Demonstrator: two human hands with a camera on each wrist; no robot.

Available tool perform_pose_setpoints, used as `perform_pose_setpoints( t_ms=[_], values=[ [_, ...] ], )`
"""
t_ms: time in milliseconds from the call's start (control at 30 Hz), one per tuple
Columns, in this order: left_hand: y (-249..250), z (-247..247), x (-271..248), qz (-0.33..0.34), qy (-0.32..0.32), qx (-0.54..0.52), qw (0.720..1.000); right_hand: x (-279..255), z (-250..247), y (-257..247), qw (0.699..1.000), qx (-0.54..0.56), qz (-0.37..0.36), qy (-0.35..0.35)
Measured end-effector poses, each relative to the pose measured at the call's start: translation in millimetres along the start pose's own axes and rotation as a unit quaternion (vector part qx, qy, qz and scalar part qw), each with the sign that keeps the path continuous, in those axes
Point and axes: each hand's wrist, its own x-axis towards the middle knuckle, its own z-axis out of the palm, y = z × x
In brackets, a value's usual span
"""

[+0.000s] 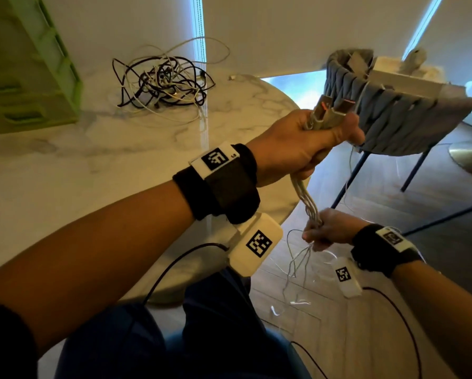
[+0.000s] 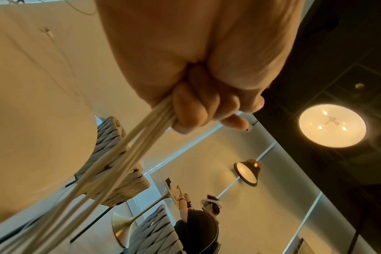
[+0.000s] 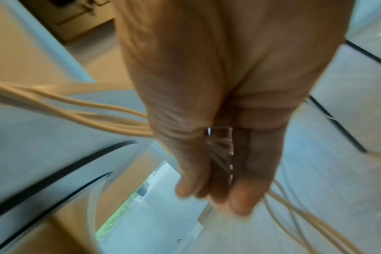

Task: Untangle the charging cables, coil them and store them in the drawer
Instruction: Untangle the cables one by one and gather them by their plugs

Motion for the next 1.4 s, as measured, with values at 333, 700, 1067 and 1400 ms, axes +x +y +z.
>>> perform_pose_setpoints(
  t_ms=[333, 700, 1067, 1400],
  values=[
    [-8, -9, 7, -0.015, 0.027, -0.031, 0.999, 32, 45, 38, 0.987, 0.099, -0.017, 0.123],
    [-23, -19, 14, -0.086, 0.078, -0.054, 0.992, -48, -48, -71, 0.933, 0.139, -0.225, 0.242],
    [-27, -10, 14, -0.100, 0.120, -0.034, 0.987, -97, -51, -156, 0.860, -0.072, -0.419, 0.283],
    [-25, -12, 13, -0.045, 0.160, 0.015, 0.986, -98, -51, -152, 0.845, -0.150, -0.383, 0.343]
  ],
)
